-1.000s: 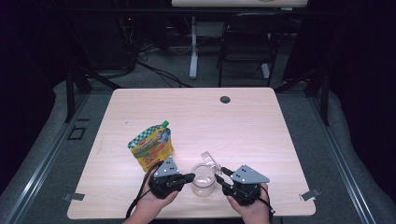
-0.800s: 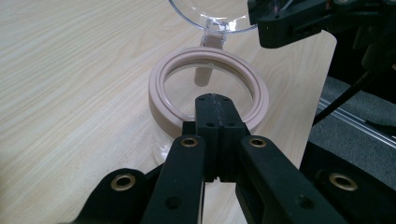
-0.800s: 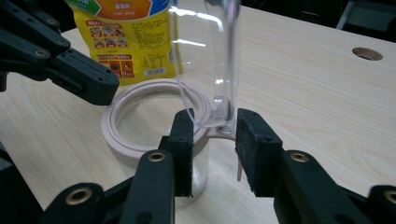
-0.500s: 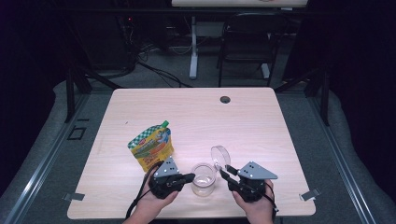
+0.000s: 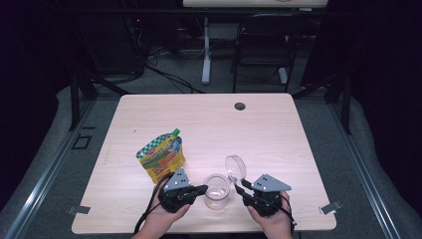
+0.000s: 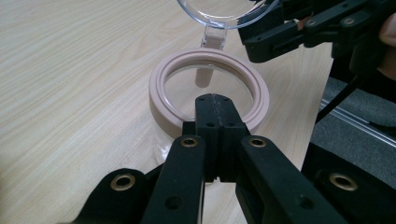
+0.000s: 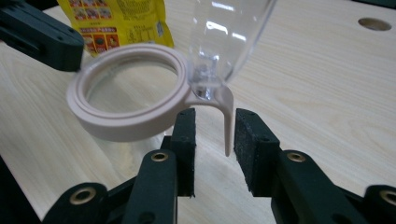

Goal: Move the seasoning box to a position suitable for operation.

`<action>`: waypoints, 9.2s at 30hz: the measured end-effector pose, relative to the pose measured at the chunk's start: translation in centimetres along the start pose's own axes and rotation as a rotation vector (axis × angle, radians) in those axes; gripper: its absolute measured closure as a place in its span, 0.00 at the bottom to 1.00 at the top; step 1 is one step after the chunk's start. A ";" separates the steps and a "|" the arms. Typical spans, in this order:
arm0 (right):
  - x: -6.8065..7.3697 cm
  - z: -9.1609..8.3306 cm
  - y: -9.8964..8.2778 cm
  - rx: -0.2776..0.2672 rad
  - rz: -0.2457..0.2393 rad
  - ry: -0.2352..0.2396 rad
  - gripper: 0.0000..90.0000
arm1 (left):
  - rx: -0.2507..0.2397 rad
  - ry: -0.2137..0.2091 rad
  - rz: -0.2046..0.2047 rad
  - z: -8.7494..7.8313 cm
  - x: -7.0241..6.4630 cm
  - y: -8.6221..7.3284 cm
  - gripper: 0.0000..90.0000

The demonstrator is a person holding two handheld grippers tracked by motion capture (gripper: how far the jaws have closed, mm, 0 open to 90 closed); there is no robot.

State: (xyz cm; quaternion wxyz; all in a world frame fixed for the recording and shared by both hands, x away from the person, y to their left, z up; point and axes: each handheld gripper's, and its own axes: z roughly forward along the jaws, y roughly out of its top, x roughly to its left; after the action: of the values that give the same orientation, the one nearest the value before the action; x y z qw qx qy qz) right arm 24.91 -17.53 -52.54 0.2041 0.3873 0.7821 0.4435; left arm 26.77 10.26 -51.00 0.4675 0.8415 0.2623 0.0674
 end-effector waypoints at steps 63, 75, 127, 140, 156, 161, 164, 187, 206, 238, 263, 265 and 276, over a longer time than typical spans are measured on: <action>-1.1 2.1 -1.4 0.060 0.054 0.020 0.90 | -0.124 0.287 -0.263 -7.8 10.7 -6.5 0.61; -1.0 1.7 -1.9 0.060 0.055 0.013 0.87 | -0.087 0.271 -0.289 -6.0 11.6 -7.1 0.72; -1.2 2.3 -1.6 0.078 0.059 0.033 0.82 | -0.041 0.018 -0.314 -5.9 9.6 -8.3 0.70; -1.2 2.2 -1.8 0.079 0.055 0.027 0.81 | 0.010 0.067 -0.320 -3.9 9.8 -8.3 0.56; -1.2 2.0 -1.9 0.079 0.056 0.023 0.81 | 0.036 0.073 -0.318 -2.4 10.1 -8.8 0.52; -1.2 2.0 -1.9 0.079 0.055 0.024 0.80 | 0.052 0.070 -0.320 -2.0 10.1 -9.1 0.50; -1.2 2.0 -1.9 0.082 0.053 0.023 0.80 | 0.053 0.069 -0.317 -1.9 10.1 -9.1 0.50; -1.2 2.1 -2.0 0.083 0.058 0.023 0.80 | 0.043 0.072 -0.287 -1.6 9.8 -9.3 0.56; -1.3 1.9 -1.9 0.067 0.059 0.020 0.80 | 0.054 0.073 -0.279 -1.6 9.6 -9.0 0.62; -1.4 1.3 -1.9 0.053 0.058 0.007 0.79 | 0.095 0.261 -0.013 -3.1 7.8 -6.7 0.63; -0.9 -2.0 0.0 0.080 0.022 -0.062 0.76 | 0.138 0.466 0.257 -3.7 5.4 -5.0 0.63; -0.8 -2.5 -0.3 0.064 0.033 -0.064 0.76 | 0.139 0.481 0.270 -3.7 5.3 -4.9 0.63; 0.7 -3.6 -0.5 0.052 0.011 -0.020 0.75 | 0.183 0.549 0.342 -3.4 4.9 -4.9 0.63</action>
State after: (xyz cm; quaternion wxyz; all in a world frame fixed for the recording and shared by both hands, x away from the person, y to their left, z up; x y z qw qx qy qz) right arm 21.85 -19.07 -51.10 0.1991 0.4013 0.7890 0.4204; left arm 27.84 17.36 -53.77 0.2839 0.8622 0.2384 0.3453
